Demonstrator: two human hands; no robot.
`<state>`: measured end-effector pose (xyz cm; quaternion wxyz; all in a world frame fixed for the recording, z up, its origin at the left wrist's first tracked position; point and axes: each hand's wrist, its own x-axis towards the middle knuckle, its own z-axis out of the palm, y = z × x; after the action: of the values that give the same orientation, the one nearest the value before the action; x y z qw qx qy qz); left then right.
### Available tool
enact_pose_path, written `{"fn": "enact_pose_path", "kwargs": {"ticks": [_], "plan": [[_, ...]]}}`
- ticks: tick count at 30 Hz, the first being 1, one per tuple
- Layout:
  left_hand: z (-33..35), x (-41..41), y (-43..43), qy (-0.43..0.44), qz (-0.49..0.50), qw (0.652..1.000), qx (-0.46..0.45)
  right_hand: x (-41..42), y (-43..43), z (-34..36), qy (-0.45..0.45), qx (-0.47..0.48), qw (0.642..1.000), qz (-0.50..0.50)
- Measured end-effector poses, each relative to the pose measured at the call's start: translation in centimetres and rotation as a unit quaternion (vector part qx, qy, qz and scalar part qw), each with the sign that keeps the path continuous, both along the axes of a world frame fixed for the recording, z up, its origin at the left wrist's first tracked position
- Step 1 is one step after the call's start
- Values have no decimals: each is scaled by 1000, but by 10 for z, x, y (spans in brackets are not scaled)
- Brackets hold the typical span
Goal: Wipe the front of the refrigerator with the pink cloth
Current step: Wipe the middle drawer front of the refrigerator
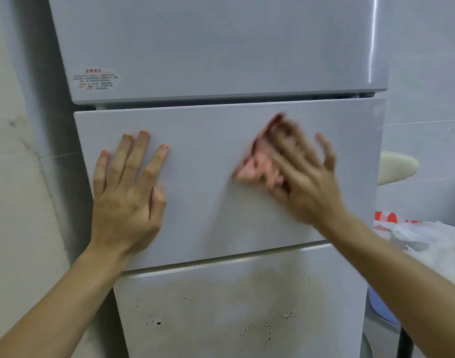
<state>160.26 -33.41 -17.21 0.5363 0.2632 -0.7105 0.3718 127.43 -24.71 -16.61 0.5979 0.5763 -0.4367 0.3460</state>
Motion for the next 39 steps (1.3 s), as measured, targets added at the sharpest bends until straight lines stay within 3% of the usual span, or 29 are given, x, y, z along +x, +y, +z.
{"fn": "enact_pose_path", "kwargs": {"ticks": [3,6,9,13,17,19,24,29,31,39], "plan": [[-3,12,-5,20,20,1000,0,12,-10,37,-131,-66,989,33],[-7,16,-10,26,24,999,3,46,-21,27,-179,-87,975,97],[-9,15,-12,22,15,1000,1,89,-27,-15,-105,-10,984,144],[-10,15,-14,28,13,999,-8,123,-27,-76,5,85,988,130],[-8,17,-14,18,12,1000,-8,113,-26,-102,142,122,974,126],[-8,18,-13,21,8,1000,-3,101,-24,-93,156,124,972,124],[-7,19,-12,20,2,1000,4,66,-17,-24,-15,9,994,104],[-8,18,-13,30,-4,999,10,100,-34,31,-201,-83,967,131],[-10,17,-13,32,-9,999,7,128,-38,32,-227,-88,959,143],[-10,25,-18,1,-12,1000,0,181,-42,-88,-55,58,981,175]]}}
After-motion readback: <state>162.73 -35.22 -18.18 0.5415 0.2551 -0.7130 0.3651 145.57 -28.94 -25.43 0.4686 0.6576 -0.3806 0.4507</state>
